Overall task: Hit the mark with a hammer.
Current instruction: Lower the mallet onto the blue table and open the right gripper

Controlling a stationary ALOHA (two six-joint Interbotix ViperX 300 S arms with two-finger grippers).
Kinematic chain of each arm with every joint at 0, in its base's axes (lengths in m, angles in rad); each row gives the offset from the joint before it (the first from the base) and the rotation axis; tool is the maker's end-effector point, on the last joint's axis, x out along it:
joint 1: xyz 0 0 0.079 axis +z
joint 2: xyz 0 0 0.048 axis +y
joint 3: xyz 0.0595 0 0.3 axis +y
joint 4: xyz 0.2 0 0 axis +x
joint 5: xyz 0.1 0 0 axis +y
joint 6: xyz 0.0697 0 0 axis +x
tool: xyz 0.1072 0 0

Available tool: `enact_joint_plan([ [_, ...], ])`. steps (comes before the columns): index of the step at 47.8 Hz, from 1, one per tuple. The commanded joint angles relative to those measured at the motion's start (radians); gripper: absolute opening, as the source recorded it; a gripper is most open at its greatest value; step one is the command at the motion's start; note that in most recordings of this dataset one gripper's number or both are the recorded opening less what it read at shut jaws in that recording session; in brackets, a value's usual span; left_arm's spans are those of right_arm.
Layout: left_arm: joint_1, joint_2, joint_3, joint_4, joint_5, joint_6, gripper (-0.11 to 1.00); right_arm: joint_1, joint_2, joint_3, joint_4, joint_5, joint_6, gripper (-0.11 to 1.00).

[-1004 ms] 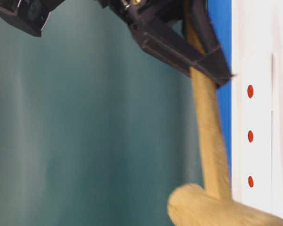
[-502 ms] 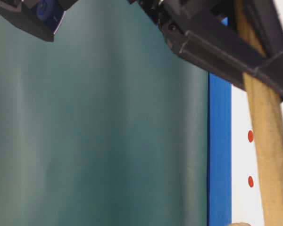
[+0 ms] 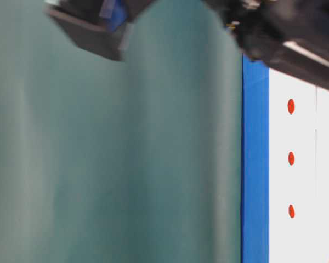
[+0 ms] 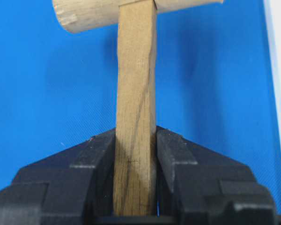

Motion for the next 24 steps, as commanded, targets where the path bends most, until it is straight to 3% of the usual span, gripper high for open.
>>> enact_joint_plan([
  [1,0.002,0.005,-0.011,-0.002,-0.009,0.002,0.83,0.006,0.005,-0.032,0.015,-0.034,0.000,0.08],
  [9,0.003,0.005,-0.011,-0.002,-0.011,-0.003,0.83,0.023,0.046,-0.038,0.041,-0.063,0.000,0.08],
  [24,0.002,0.005,-0.009,-0.002,-0.011,-0.003,0.83,0.044,0.077,-0.057,0.044,-0.075,0.000,0.08],
])
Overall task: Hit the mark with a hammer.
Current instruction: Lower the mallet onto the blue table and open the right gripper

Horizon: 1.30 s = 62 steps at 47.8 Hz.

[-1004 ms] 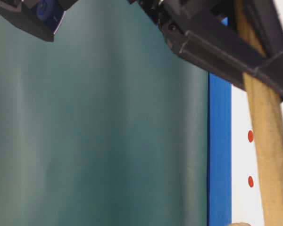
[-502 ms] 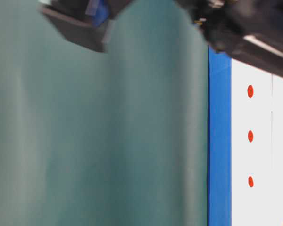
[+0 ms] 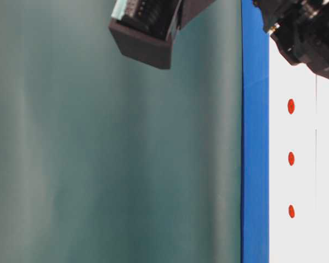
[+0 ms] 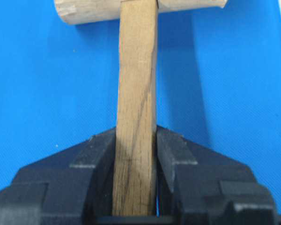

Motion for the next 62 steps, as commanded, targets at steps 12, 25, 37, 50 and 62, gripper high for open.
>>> enact_joint_plan([
  [12,0.003,0.005,-0.006,-0.002,-0.009,-0.002,0.83,0.006,-0.005,-0.026,0.006,-0.006,-0.003,0.08],
  [25,0.003,0.003,-0.006,0.000,-0.009,-0.002,0.83,0.006,0.038,-0.029,0.048,0.015,-0.003,0.08],
  [37,0.005,0.005,-0.005,-0.002,-0.009,-0.006,0.83,0.006,0.106,-0.044,0.066,0.021,-0.003,0.08],
  [50,0.005,0.005,-0.005,-0.002,-0.009,-0.008,0.83,0.006,0.124,-0.046,0.067,0.028,-0.005,0.27],
  [62,0.005,0.003,-0.005,-0.002,-0.009,-0.009,0.83,0.006,0.084,-0.043,0.063,0.028,-0.026,0.86],
])
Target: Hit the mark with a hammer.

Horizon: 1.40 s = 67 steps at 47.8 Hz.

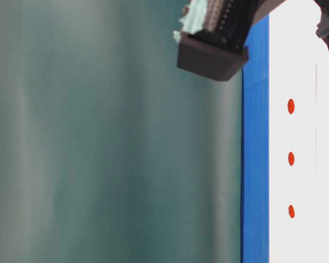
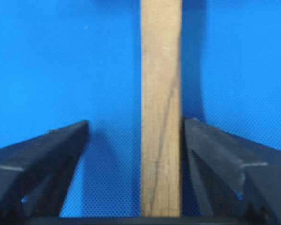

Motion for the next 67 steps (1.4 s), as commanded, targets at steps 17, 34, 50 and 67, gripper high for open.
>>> enact_joint_plan([
  [17,0.002,0.003,-0.011,-0.002,-0.002,-0.002,0.83,-0.040,-0.313,0.087,0.002,0.041,-0.156,0.82],
  [34,0.002,0.003,-0.014,-0.002,0.000,0.000,0.83,-0.224,-0.546,0.143,0.000,0.210,-0.291,0.82],
  [50,-0.009,-0.017,-0.014,-0.002,0.009,0.017,0.83,-0.420,-0.796,0.207,-0.015,0.423,-0.431,0.82],
  [67,-0.041,-0.144,0.000,-0.002,0.072,0.103,0.83,-0.474,-1.164,0.428,-0.052,0.459,-0.456,0.82],
])
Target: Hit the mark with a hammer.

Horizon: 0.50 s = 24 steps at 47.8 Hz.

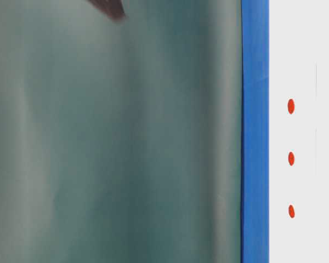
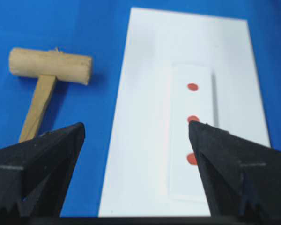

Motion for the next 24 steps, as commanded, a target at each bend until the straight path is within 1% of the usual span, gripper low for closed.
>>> enact_joint_plan([
  [1,-0.012,-0.018,-0.008,0.000,0.005,0.020,0.83,-0.008,-0.083,0.046,-0.003,-0.002,0.000,0.82],
  [8,-0.040,-0.060,0.008,0.000,0.006,0.054,0.83,-0.009,-0.198,0.152,0.000,-0.002,0.005,0.81],
  [15,-0.061,-0.086,0.041,-0.002,0.005,0.086,0.83,-0.009,-0.264,0.229,0.017,-0.012,0.005,0.81],
  [20,-0.072,-0.106,0.066,0.000,0.000,0.092,0.83,-0.009,-0.296,0.279,0.020,-0.046,0.005,0.81],
  [24,-0.075,-0.121,0.080,0.000,-0.002,0.092,0.83,-0.009,-0.319,0.321,0.035,-0.091,0.006,0.81],
])
